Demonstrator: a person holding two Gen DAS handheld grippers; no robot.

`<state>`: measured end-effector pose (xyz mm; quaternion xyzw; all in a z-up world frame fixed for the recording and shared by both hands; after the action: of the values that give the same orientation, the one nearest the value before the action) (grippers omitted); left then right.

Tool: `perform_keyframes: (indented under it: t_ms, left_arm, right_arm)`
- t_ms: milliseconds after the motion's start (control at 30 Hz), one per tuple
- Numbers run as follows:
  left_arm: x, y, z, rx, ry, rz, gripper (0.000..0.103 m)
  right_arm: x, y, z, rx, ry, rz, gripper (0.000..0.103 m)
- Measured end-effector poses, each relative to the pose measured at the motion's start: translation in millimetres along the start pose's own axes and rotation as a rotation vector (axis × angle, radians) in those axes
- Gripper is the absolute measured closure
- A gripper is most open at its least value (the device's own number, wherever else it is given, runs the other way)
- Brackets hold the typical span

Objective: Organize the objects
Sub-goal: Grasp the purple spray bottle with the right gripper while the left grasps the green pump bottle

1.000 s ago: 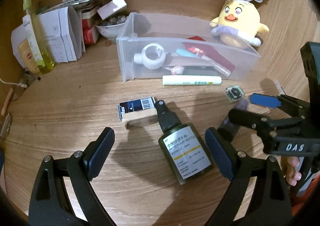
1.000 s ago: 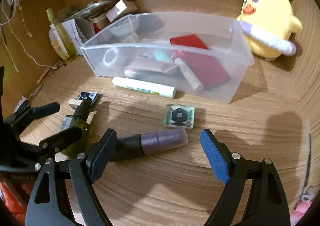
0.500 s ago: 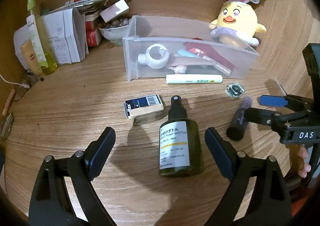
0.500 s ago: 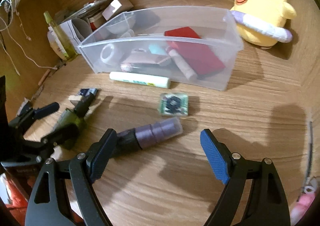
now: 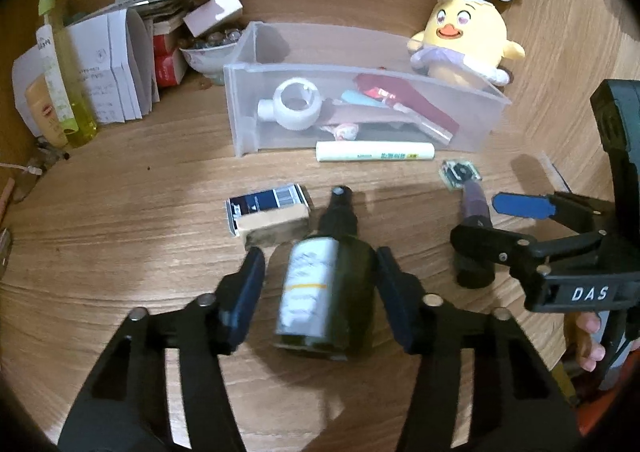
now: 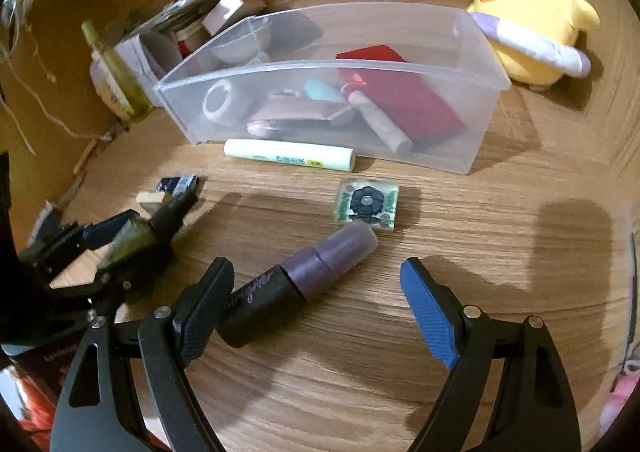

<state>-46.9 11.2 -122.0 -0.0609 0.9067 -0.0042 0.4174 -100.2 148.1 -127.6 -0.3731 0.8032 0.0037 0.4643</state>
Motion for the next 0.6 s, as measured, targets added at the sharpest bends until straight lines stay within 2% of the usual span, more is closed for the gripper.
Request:
perform_keyframes:
  t_ms: [67, 133, 267, 333, 400, 600]
  left_arm:
    - [0.4, -0.7, 2.4, -0.006, -0.006, 0.003, 0.056]
    - [-0.4, -1.9, 3.7, -0.016, -0.008, 0.011, 0.057]
    - [-3.3, -2.4, 3.6, -0.020, 0.002, 0.012, 0.061]
    - [-5.3, -1.9, 2.2, -0.023, 0.010, 0.013, 0.062]
    - [-7.6, -2.0, -0.4, -0.027, 0.022, 0.011, 0.062]
    - [-16.7, -3.3, -9.0, -0.037, 0.062, 0.007, 0.062]
  right_arm:
    - [0.9, -3.9, 1.9, -0.028, -0.003, 0.006, 0.025]
    - [0.2, -4.4, 4.1, -0.057, -0.007, 0.026, 0.038]
    - [-1.0, -2.8, 6.4, -0.094, -0.008, 0.057, 0.054]
    - [-2.0, -1.8, 6.4, -0.099, -0.004, 0.062, 0.070]
    - [-2.9, -2.1, 6.9, -0.102, 0.000, 0.052, 0.079]
    - [-9.4, -1.7, 9.4, -0.116, 0.021, 0.054, 0.080]
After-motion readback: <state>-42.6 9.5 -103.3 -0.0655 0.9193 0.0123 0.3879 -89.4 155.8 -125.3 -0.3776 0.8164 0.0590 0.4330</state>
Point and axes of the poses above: each gripper's, at about its wrist camera, not at the fingertips, and x roughly the way its jaws point, y to its right, z to its underside, the point moved 8 cm from there along x, roughly the way its jaws point, and after that the axes turned 12 degrees about -z, right-handed, at the moved point
